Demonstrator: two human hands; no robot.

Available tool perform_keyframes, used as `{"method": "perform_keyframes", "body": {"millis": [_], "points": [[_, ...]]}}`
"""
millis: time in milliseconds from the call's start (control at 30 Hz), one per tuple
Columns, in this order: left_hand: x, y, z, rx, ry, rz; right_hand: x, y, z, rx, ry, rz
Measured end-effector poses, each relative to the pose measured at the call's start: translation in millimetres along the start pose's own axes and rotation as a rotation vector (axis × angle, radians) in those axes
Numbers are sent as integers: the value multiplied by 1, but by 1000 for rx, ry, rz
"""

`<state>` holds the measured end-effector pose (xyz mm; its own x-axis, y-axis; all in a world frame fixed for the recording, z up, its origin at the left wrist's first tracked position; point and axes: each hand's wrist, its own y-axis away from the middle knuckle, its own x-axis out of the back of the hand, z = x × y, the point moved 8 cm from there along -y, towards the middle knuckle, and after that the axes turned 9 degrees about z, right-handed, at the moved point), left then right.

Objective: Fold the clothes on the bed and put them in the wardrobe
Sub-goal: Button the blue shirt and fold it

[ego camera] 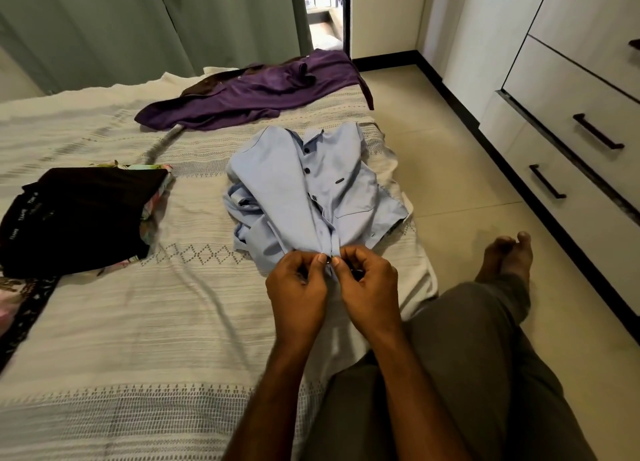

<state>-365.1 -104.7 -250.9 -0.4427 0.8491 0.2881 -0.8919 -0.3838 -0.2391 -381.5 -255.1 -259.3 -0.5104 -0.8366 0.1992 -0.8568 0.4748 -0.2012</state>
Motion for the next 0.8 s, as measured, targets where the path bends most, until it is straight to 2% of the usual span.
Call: {"method": "perform_keyframes", "body": {"millis": [233, 800], "points": [[1, 3, -5, 49, -37, 76, 2, 1, -2, 18, -18, 21], [1, 7, -3, 116, 15, 105, 1, 2, 2, 48, -5, 21]]}}
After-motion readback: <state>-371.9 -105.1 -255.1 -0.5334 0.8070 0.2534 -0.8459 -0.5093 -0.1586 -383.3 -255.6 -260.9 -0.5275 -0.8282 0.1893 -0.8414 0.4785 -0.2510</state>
